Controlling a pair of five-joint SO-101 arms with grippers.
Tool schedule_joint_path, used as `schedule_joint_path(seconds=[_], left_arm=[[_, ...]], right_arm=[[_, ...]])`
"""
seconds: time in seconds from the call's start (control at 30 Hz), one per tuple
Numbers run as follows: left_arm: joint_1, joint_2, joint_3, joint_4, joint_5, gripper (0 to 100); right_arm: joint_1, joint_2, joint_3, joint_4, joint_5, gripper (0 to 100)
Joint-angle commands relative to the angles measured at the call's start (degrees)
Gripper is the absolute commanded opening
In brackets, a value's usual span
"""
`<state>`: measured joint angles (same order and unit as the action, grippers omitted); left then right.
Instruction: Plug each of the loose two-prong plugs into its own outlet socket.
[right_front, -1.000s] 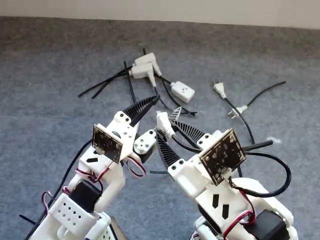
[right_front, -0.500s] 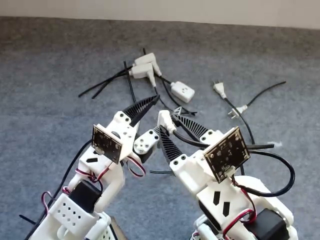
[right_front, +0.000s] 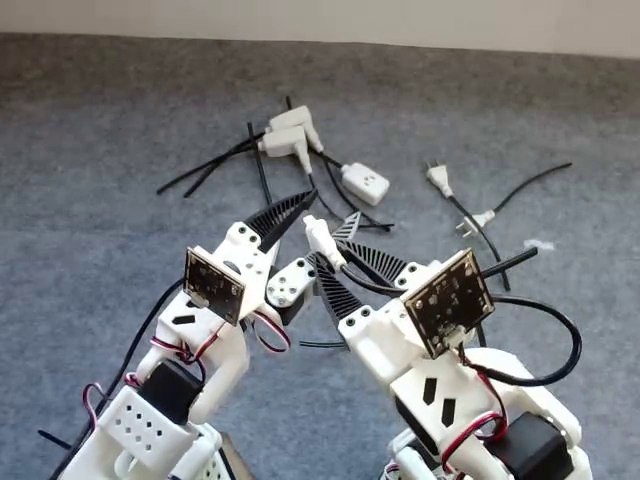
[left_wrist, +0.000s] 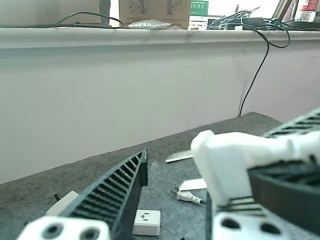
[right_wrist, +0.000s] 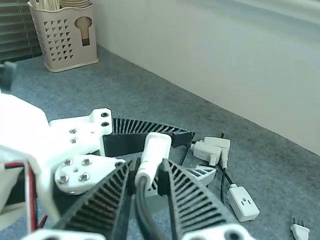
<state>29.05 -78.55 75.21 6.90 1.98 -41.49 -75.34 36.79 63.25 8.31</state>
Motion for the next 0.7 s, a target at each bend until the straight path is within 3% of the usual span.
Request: schedule_joint_path(seconds=[0.0, 0.2, 0.67], left_arm=[[-0.13, -0.84, -0.31, -0.26, 0.00, 20], [-0.22, -0.84, -0.31, -0.26, 0.00, 20], [-0.22, -0.84, -0.31, -0.26, -0.09, 20]], right_arm=[[0.57, 0.92, -2.68, 3.74, -0.26, 0.9], [0.75, 1.01, -7.16, 8.92, -0.18, 0.9], [0.84, 1.01, -0.22, 11.30, 2.64, 0.9]])
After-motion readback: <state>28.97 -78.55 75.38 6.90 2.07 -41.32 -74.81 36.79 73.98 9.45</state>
